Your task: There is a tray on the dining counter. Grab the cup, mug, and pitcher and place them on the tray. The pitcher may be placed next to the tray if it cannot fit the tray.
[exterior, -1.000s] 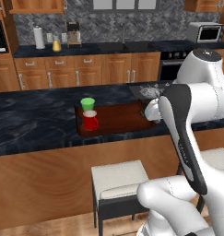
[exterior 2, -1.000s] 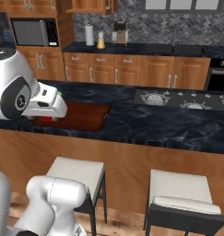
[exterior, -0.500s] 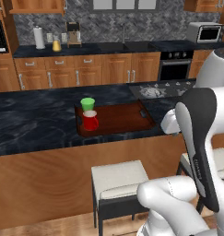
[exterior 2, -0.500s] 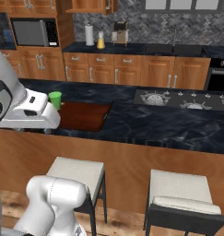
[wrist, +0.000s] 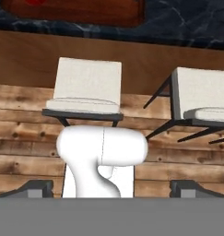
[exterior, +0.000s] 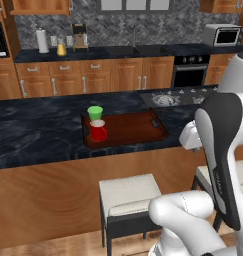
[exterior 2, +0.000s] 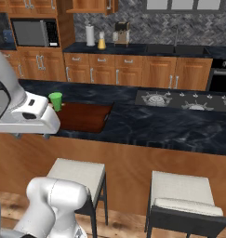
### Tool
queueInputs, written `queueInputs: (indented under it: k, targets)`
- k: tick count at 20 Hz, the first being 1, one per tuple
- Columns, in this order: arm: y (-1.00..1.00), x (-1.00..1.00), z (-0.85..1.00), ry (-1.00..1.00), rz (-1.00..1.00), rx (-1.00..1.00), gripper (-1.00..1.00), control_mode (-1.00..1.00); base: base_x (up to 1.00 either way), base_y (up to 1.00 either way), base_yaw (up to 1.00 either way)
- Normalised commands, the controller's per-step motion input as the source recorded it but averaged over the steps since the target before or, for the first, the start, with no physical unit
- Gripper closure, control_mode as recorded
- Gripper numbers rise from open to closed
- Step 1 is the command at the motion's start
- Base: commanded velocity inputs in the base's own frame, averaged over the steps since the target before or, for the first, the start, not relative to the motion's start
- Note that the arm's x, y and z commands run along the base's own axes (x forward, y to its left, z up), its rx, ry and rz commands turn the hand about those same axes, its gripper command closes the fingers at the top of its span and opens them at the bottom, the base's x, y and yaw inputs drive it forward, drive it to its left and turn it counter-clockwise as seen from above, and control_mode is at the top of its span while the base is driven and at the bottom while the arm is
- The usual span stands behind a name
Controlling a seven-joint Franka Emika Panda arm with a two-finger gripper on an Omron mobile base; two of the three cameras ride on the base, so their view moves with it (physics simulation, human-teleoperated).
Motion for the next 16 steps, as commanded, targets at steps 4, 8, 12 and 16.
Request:
queueInputs:
  k: [4,8,12,16]
  targets:
    - [0.0,0.0,0.0,0.02,0.0,0.0,-1.0,1.0,-0.1,0.0,0.0]
    - [0.0,0.0,0.0,0.0,0.0,0.0,-1.0,1.0,-0.82,0.42,0.0]
    - [0.0,0.0,0.0,0.0,0.0,0.0,-1.0,1.0,-0.93,1.0,-0.03]
    - [0.0,0.0,0.0,0.0,0.0,0.0,-1.0,1.0,-0.6,1.0,0.0]
